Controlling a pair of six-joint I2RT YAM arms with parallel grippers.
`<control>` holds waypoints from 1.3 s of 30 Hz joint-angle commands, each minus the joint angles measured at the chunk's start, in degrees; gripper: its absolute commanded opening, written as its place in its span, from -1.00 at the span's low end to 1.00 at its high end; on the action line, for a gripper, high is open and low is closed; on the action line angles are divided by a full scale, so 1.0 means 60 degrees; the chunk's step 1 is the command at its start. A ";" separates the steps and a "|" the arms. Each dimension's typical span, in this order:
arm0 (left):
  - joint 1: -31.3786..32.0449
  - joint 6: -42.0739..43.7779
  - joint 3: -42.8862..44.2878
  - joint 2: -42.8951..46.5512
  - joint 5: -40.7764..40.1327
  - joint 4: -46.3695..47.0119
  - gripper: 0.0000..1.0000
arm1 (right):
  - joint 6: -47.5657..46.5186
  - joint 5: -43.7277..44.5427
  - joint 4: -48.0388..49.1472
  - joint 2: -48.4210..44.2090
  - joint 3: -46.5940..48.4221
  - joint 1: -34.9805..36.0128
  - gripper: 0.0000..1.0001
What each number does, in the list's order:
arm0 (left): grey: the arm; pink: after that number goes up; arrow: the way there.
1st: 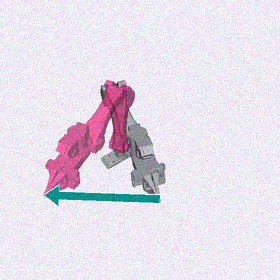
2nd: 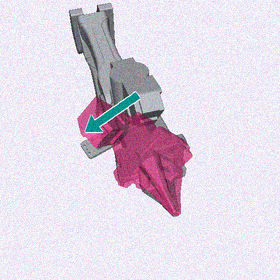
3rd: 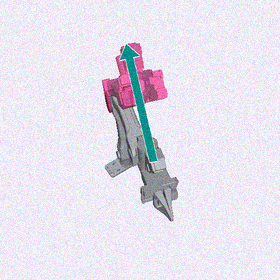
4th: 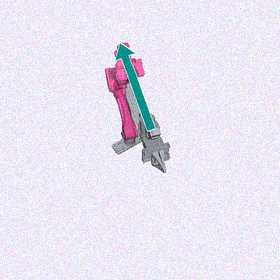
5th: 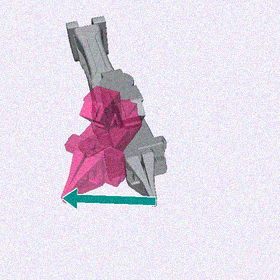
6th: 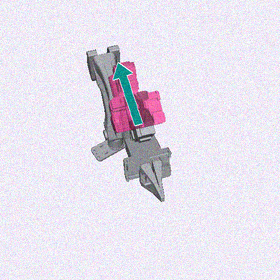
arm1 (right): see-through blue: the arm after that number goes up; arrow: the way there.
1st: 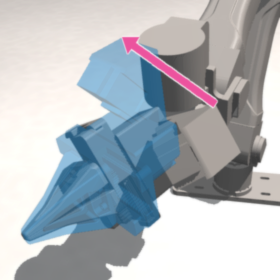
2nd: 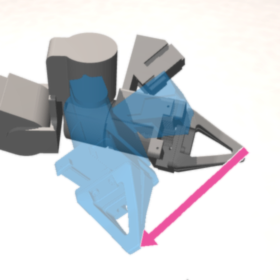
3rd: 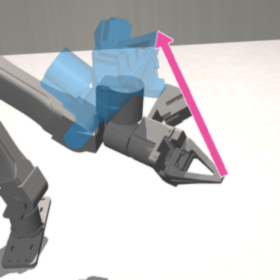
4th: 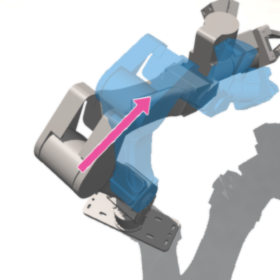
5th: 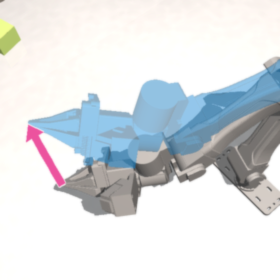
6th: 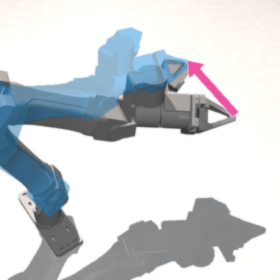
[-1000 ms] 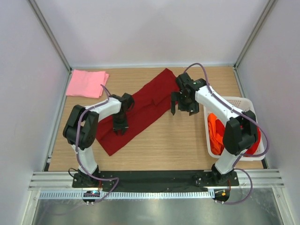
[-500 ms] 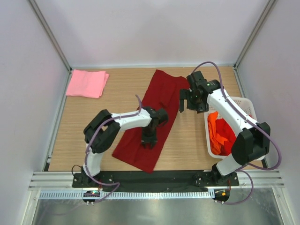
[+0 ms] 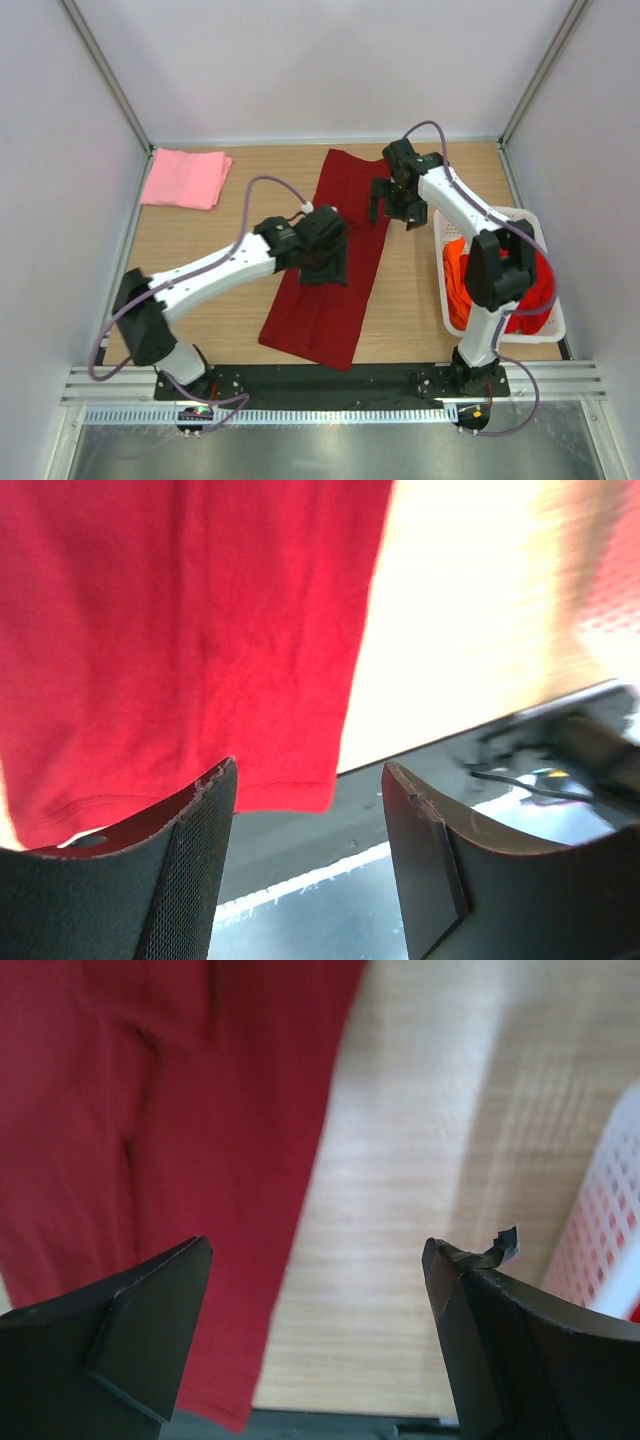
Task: Fold and stack the t-shirts
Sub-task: Fold the tshirt
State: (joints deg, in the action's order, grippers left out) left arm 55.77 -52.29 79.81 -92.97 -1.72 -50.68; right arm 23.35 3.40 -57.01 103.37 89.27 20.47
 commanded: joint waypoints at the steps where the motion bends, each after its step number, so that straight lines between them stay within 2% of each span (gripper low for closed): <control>1: -0.0896 0.0555 -0.0467 0.1135 -0.0622 -0.0474 0.23 | 0.0559 -0.0025 0.0669 0.1193 0.1524 0.0060 0.90; 3: -0.1543 0.0760 -0.0761 0.1504 -0.0564 -0.0577 0.22 | 0.0692 0.0179 0.0597 0.1855 0.2622 0.0133 0.90; 4: -0.2198 0.1008 -0.1024 0.1796 -0.0520 -0.0578 0.20 | 0.0838 0.0239 0.0611 0.2554 0.2974 0.0162 0.90; 9: -0.3595 0.1712 -0.1436 0.2311 -0.0388 -0.0607 0.19 | 0.1059 0.0838 0.0698 0.4390 0.5157 0.0411 0.90; 14: -0.3977 0.1962 -0.1817 0.2589 -0.0535 -0.0636 0.18 | 0.0956 0.1600 0.1211 0.5636 0.6169 0.0690 0.90; 20: -0.4446 0.1685 -0.2915 0.3248 -0.0534 -0.0548 0.15 | -0.0213 0.2202 0.2367 0.6690 0.6520 0.1289 0.89; 23: -0.4534 0.1231 -0.3500 0.3526 -0.0403 -0.0548 0.09 | -0.0946 0.2407 0.2456 0.7700 0.7848 0.1495 0.88; 27: -0.4534 0.0558 -0.4320 0.3615 0.0503 -0.0066 0.05 | -0.1372 0.2115 0.2835 0.8683 0.9478 0.1598 0.84; 30: -0.4534 0.0030 -0.4995 0.3571 0.1251 0.0564 0.08 | -0.1490 0.1122 0.3683 0.8685 0.9978 0.1627 0.82; 34: -0.4534 -0.0264 -0.5143 0.3512 0.1268 0.0726 0.10 | -0.1330 0.0591 0.4009 0.8071 1.0419 0.1642 0.82; 37: -0.4548 -0.0206 -0.5040 0.3468 0.1106 0.0580 0.15 | -0.0934 0.0839 0.3411 0.7017 1.0360 0.1613 0.90; 39: -0.4548 -0.0060 -0.5084 0.3309 0.1179 0.0594 0.17 | -0.0700 0.0854 0.2329 0.6127 1.0287 0.1613 0.92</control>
State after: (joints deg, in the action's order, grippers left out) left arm 28.73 -52.34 48.31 -72.34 4.12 -49.10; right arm 16.99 8.88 -39.22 152.81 148.35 30.00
